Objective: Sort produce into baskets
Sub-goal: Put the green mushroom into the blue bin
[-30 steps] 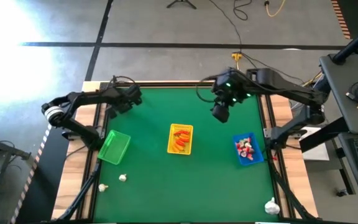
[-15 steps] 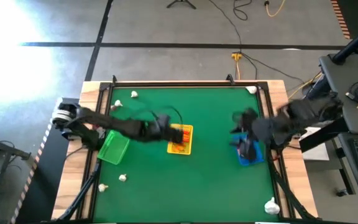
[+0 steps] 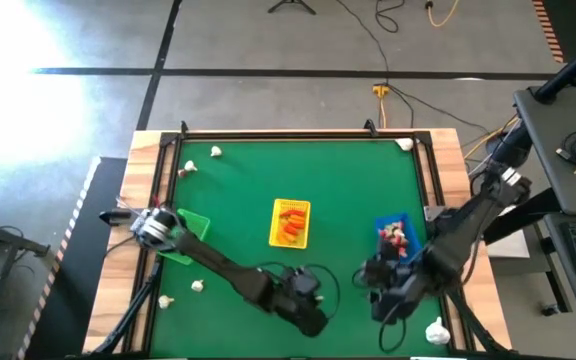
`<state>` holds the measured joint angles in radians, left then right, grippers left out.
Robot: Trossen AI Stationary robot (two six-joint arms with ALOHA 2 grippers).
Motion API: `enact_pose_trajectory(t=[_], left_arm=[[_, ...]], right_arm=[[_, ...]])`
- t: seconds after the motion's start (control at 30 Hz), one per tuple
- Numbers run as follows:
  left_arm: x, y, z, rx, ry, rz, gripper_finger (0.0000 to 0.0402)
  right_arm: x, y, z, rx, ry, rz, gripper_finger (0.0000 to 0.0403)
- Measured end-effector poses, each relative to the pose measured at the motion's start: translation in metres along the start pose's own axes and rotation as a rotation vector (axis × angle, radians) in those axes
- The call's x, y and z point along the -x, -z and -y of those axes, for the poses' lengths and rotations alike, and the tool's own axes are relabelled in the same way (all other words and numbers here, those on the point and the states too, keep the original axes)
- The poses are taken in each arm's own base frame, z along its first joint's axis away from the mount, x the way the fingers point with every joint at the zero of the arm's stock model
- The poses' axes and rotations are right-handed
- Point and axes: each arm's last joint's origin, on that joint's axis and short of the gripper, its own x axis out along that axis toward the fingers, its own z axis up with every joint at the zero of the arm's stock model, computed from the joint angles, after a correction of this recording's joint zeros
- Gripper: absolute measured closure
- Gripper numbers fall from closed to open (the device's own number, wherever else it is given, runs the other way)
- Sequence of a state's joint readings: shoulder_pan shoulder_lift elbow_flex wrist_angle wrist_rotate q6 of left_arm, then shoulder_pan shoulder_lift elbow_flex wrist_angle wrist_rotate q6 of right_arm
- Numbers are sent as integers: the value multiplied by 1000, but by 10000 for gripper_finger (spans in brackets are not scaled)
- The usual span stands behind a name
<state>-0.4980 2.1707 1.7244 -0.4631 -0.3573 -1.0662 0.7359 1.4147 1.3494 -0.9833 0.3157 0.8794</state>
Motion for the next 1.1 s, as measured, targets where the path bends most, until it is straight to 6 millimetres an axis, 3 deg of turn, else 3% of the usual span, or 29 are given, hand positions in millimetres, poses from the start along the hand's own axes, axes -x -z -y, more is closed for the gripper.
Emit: enact_pose_trajectory(t=[0.2, 0.37, 0.53, 0.73, 0.9, 1.1], left_arm=[[-38, 22, -3, -138, -168, -113, 382], [-47, 34, -3, -232, -193, -141, 380], [-45, 37, -3, -285, -207, -150, 358], [-42, 27, -2, -384, -216, -172, 275], [-20, 19, 4, -476, -325, -182, 210], [8, 23, 4, -569, -475, -263, 180]], right_arm=[[-45, 16, -26, 118, 11, -35, 183], [-87, 27, -36, 281, 86, -110, 184], [-122, 32, -43, 275, 97, -138, 184], [-143, 25, -50, 235, 24, -94, 183], [-153, 14, -46, 306, 6, -26, 183], [-168, 1, -36, 365, -28, 55, 184]])
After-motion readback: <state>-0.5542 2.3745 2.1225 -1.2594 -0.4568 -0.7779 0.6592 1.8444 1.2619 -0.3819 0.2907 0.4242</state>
